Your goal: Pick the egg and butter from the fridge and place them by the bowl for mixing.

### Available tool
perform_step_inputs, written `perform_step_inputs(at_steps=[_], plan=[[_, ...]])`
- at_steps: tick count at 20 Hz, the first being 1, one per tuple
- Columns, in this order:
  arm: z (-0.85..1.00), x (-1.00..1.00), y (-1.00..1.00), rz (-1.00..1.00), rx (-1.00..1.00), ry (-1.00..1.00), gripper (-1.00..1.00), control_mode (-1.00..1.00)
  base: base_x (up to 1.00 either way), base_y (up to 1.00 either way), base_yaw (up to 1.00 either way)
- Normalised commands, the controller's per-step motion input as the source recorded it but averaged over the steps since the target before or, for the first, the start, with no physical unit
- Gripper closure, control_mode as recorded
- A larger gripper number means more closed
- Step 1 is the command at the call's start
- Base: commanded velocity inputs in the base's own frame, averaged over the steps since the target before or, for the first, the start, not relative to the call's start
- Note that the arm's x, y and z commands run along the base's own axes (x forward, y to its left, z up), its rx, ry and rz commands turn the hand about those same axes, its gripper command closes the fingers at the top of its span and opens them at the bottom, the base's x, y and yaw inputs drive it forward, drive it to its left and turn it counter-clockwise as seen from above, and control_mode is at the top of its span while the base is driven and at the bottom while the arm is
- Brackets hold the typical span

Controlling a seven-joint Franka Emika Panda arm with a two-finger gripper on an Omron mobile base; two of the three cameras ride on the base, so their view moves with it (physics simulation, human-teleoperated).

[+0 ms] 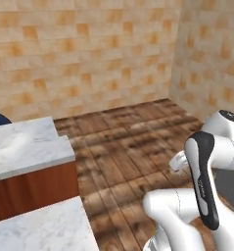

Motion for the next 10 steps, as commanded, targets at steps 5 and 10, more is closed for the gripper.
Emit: perform_step_inputs(at_steps=[5,10], plan=[[0.00,0.00,0.00,0.00,0.00,0.00,-1.00,1.00,0.77,-0.17,0.24],[0.00,0.00,0.00,0.00,0.00,0.00,-1.00,1.00,0.90,-0.10,0.05]])
